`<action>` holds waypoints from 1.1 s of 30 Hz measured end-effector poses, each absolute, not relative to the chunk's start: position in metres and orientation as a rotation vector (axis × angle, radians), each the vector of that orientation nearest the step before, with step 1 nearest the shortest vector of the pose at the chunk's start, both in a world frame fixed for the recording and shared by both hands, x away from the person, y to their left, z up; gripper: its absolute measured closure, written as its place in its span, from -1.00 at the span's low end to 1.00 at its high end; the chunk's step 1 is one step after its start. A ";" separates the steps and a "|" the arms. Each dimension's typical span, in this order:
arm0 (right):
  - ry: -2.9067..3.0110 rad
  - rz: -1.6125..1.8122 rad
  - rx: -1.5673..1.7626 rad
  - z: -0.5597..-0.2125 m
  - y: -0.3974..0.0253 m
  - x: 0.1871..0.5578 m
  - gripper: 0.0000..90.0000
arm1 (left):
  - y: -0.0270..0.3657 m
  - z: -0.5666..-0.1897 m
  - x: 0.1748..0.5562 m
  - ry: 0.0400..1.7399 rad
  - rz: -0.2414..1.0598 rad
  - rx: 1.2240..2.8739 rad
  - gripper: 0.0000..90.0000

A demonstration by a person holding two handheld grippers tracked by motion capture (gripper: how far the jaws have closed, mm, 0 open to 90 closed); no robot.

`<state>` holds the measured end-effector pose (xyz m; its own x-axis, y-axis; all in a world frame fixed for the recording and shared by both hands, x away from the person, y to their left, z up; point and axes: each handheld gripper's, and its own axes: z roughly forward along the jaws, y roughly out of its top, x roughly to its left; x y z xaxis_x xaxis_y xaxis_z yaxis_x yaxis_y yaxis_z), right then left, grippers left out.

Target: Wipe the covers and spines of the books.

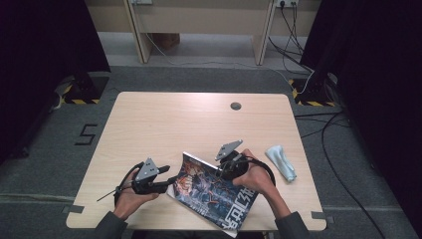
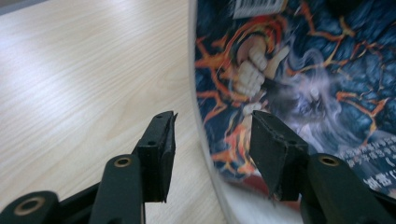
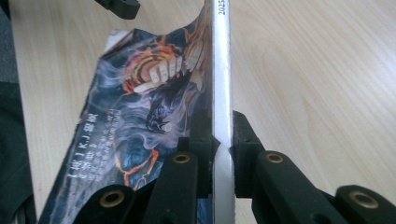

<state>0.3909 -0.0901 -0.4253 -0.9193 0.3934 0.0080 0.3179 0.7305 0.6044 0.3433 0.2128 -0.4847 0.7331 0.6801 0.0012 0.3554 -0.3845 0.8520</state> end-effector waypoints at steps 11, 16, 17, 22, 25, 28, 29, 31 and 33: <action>2.713 0.819 0.549 -0.368 -0.086 0.406 0.84 | 0.215 -0.490 0.344 0.824 0.443 2.051 0.15; 2.596 0.732 0.591 -0.344 -0.091 0.425 0.84 | 0.214 -0.492 0.344 0.821 0.444 2.061 0.17; 2.583 0.722 0.599 -0.342 -0.092 0.426 0.84 | 0.213 -0.492 0.345 0.822 0.446 2.062 0.17; 2.512 0.584 0.597 -0.338 -0.086 0.436 0.84 | 0.211 -0.494 0.344 0.814 0.444 2.082 0.18; 2.548 0.511 0.586 -0.353 -0.077 0.434 0.84 | 0.211 -0.495 0.344 0.817 0.444 2.078 0.18; 2.590 0.571 0.565 -0.355 -0.072 0.426 0.84 | 0.211 -0.495 0.345 0.820 0.445 2.082 0.18; 2.606 0.575 0.563 -0.356 -0.070 0.423 0.84 | 0.212 -0.495 0.345 0.826 0.450 2.082 0.18; 2.636 0.577 0.555 -0.359 -0.067 0.418 0.83 | 0.212 -0.495 0.344 0.823 0.449 2.080 0.18; 2.654 0.581 0.543 -0.362 -0.064 0.413 0.83 | 0.212 -0.494 0.345 0.823 0.453 2.078 0.18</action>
<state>0.4128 -0.0642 -0.3624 -0.8578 0.4388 -0.2677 0.2867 0.8407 0.4593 0.3449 0.2120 -0.4945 0.7197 0.6938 0.0249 0.3925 -0.4361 0.8098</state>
